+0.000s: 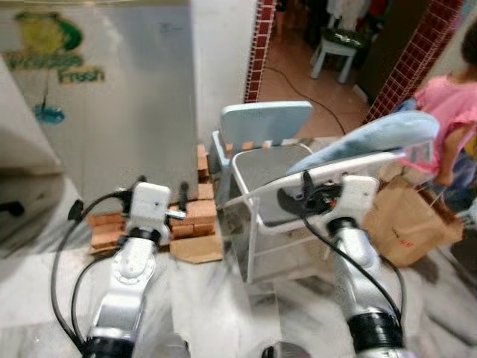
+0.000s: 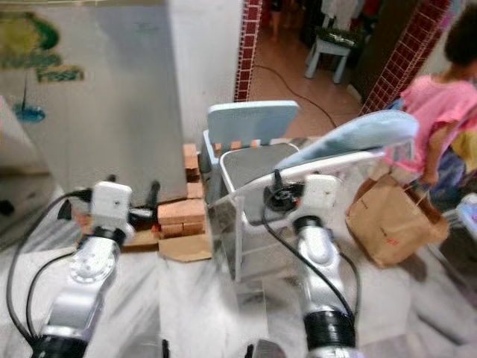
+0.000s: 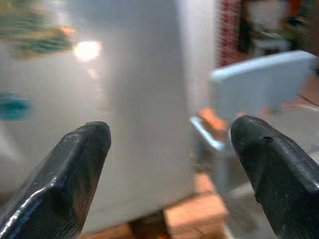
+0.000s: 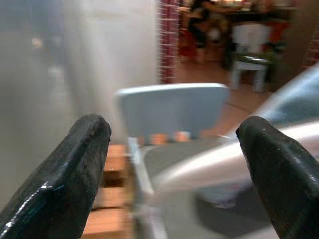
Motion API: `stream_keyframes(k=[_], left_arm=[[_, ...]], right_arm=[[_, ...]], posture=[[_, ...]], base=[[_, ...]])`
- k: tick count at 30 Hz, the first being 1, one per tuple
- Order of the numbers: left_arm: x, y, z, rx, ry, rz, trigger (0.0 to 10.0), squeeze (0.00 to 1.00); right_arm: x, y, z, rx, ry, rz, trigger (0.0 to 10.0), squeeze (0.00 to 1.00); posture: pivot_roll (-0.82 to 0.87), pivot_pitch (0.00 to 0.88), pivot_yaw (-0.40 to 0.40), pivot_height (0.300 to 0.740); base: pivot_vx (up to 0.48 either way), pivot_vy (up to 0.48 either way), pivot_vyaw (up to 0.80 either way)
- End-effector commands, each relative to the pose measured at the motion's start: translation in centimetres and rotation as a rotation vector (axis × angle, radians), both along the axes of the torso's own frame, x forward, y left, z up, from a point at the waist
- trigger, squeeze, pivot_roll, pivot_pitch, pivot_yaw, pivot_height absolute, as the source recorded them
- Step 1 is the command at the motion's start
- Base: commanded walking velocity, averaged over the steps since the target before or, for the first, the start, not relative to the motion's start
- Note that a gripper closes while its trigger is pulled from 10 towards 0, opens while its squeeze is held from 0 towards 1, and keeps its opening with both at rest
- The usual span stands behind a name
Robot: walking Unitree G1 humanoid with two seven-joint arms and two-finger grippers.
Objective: Restocking fridge
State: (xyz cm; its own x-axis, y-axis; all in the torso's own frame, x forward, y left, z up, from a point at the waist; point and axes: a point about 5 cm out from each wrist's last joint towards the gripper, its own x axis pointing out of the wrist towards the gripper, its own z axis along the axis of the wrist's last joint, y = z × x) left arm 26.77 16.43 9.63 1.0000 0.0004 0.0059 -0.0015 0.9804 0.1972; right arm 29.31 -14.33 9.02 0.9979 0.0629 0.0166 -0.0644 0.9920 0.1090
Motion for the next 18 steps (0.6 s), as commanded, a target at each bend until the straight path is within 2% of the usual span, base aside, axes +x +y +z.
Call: stream_keyframes(k=[1, 11, 18], left_arm=[[0.5, -0.4, 0.8, -0.046, -0.045, 0.005, 10.0, 0.0], [-0.4, 0.4, 0.1, -0.004, -0.027, -0.007, 10.0, 0.0], [-0.3, 0.6, -0.1, 0.004, -0.03, -0.004, 10.0, 0.0]], right_arm=[[0.0, -1.2, 0.3, -0.015, -0.009, -0.031, 10.0, 0.0], [-0.3, -1.7, 0.2, -0.024, -0.011, -0.044, 10.0, 0.0], [-0.3, -1.6, 0.3, -0.034, -0.014, -0.039, 10.0, 0.0]], posture=[[0.06, 0.011, -0.069, 0.74], [0.06, 0.015, -0.066, 0.74], [0.06, 0.016, -0.067, 0.74]], base=[[0.0, 0.48, 0.0], [0.0, 0.48, 0.0], [0.0, 0.48, 0.0]])
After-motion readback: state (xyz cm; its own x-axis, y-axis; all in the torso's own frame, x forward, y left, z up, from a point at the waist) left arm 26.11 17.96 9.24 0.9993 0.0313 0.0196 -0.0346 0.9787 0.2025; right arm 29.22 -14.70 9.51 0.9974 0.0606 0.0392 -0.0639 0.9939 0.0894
